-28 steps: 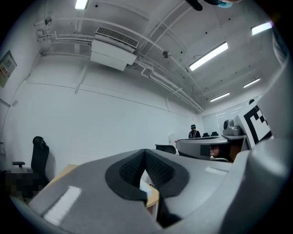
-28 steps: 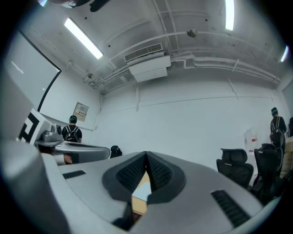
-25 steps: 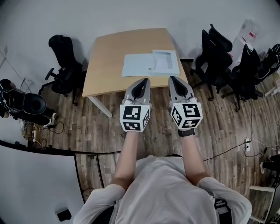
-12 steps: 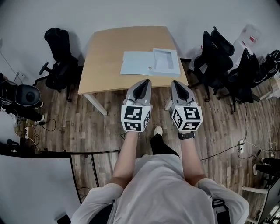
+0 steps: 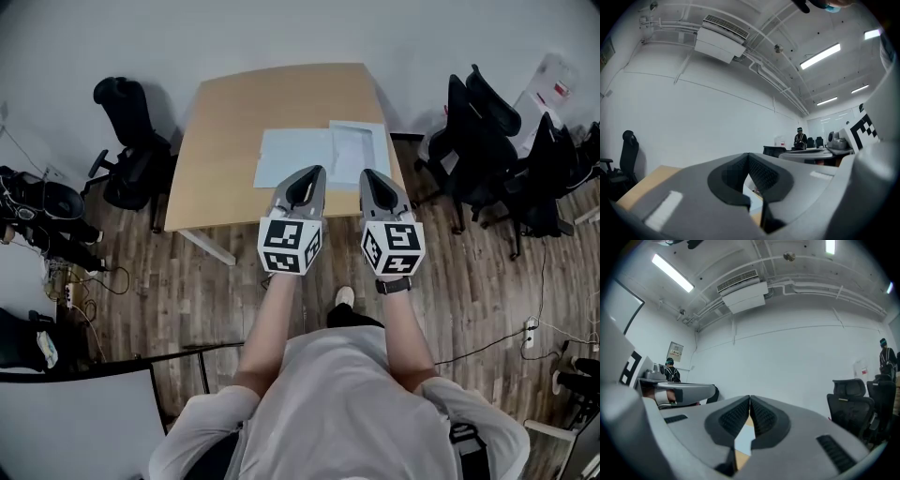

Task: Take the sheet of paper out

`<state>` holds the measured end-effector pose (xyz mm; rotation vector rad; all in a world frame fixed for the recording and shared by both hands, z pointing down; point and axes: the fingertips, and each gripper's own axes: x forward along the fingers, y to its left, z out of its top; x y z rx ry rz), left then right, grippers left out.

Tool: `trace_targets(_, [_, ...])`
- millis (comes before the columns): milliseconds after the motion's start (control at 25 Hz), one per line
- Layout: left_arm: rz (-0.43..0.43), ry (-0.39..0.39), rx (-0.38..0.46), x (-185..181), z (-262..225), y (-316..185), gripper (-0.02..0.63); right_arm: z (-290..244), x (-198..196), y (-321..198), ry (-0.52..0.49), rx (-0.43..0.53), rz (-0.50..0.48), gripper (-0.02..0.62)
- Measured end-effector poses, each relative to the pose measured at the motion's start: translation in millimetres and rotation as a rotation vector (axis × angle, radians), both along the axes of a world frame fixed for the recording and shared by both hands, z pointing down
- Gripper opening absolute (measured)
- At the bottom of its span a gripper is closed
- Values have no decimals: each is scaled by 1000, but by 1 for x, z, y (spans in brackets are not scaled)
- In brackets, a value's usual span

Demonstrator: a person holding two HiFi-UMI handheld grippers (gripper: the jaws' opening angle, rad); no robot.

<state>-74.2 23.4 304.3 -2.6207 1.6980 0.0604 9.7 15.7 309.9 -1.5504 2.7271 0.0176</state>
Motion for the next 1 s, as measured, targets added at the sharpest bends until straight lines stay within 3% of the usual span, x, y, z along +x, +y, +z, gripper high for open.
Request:
trace_targets(400, [-42,-43,-17,24,15,-122,9,12,18,-124,-2,-11,-40,12])
trace_targets(640, [-44,25,-152,17,64,-167,9,72,19,-172,33,-133,-71,12])
trace_targets(840, [-51,-63,-221,8,102,-208,9,113,6,-199,60,-225,-94,12])
trace_targets(1000, [-28,-49,-266,7,129,-241,9,138,-5,-231,78,-277,-132,12])
